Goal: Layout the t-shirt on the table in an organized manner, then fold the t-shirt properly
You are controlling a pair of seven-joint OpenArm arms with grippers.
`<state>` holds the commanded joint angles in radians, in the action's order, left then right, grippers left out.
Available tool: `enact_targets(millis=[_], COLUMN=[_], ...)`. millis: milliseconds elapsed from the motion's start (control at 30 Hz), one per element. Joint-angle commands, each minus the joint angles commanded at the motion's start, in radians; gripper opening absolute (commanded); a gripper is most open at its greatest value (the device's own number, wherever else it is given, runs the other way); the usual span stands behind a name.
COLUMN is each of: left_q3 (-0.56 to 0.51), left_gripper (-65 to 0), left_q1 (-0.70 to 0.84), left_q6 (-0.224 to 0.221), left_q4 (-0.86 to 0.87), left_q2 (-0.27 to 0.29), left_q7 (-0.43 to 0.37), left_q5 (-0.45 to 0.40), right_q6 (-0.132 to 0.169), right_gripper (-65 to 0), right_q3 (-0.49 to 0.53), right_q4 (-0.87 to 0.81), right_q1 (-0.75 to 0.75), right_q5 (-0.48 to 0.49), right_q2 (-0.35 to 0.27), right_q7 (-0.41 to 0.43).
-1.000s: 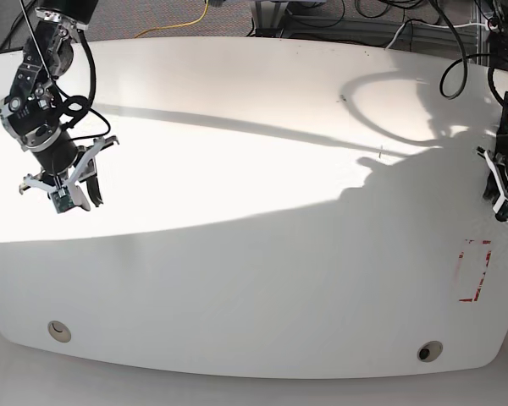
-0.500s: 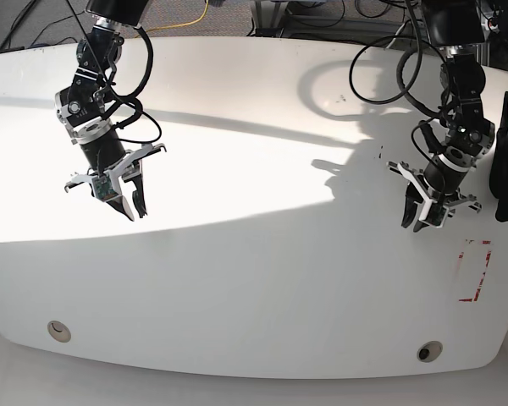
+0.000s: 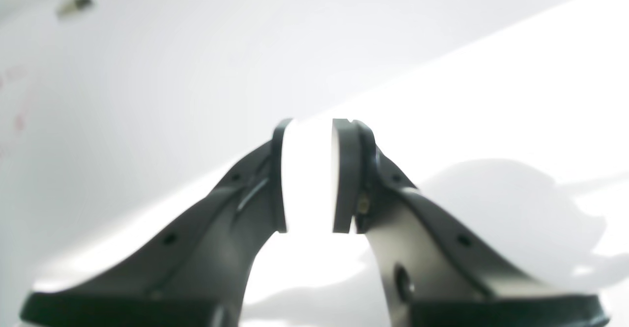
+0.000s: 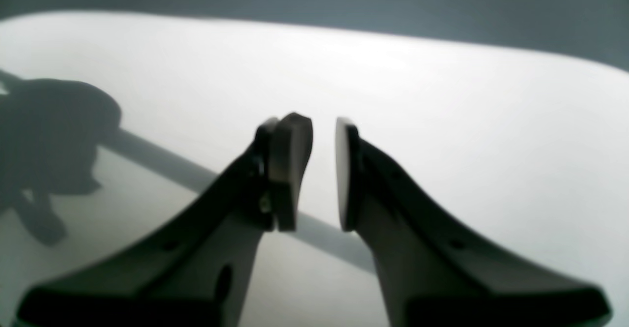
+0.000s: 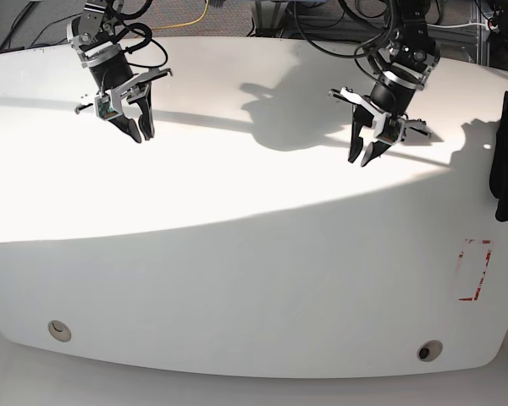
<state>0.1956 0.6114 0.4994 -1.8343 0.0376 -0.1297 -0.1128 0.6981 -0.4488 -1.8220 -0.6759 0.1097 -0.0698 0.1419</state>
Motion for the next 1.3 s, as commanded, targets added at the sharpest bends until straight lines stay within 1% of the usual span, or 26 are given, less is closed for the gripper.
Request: enact_targets(millis=[100,233,333,467,600,700,833,933,967,1033,1100,1200,1300], left_q3=[-0.002,-0.002,-0.002,0.003,0.020,0.035,0.037,0.034,0.032,0.032,0.037,0.035,0.035], left_gripper=[-54.9,-54.9,-54.9,-54.9,-54.9,-54.9,-54.9,-54.9,-54.9,-54.9,-54.9,-54.9,-54.9], left_q1=[0.087,0.227,0.319,0.456,0.583,0.635,0.614,0.503,0.476,0.387,0.319,0.222,0.146], left_q6=[0.002,0.005,0.005,0.005,0.005,0.003,0.000,0.000,0.000,0.003,0.003,0.003,0.002], left_q4=[0.000,0.000,0.000,0.003,0.011,0.038,0.161,0.328,0.362,0.482,0.566,0.707,0.815], left_q2=[0.000,0.000,0.000,-0.002,-0.005,-0.025,-0.064,-0.101,-0.106,-0.107,-0.107,-0.110,-0.110], left_q7=[-0.002,-0.002,-0.002,-0.002,-0.002,0.000,0.000,0.000,0.000,0.000,0.000,0.002,0.002], left_q5=[0.000,0.000,0.000,-0.002,-0.003,-0.003,-0.003,0.000,0.000,0.000,0.000,-0.002,-0.003], right_q6=[0.000,0.000,0.000,0.000,0.000,0.000,0.000,0.000,0.000,0.000,0.000,0.000,0.000], right_gripper=[-52.8,-52.8,-52.8,-52.8,-52.8,-52.8,-52.8,-52.8,-52.8,-52.8,-52.8,-52.8,-53.0], right_q3=[-0.003,-0.034,-0.040,-0.041,-0.035,-0.028,0.031,0.081,0.094,0.120,0.138,0.157,0.170], right_q4=[-0.031,-0.063,-0.072,-0.069,-0.048,-0.009,0.100,0.230,0.273,0.390,0.502,0.658,0.764], right_q1=[-0.100,-0.224,-0.292,-0.417,-0.531,-0.578,-0.580,-0.500,-0.479,-0.417,-0.336,-0.226,-0.141], right_q5=[0.040,0.074,0.100,0.153,0.169,0.170,0.164,0.163,0.163,0.161,0.144,0.101,0.057], right_q2=[0.000,0.006,0.006,0.006,0.006,0.006,-0.003,-0.037,-0.048,-0.069,-0.087,-0.092,-0.092], right_q7=[0.000,0.000,0.000,0.000,-0.002,-0.002,-0.002,-0.002,-0.002,-0.002,0.000,0.002,0.003])
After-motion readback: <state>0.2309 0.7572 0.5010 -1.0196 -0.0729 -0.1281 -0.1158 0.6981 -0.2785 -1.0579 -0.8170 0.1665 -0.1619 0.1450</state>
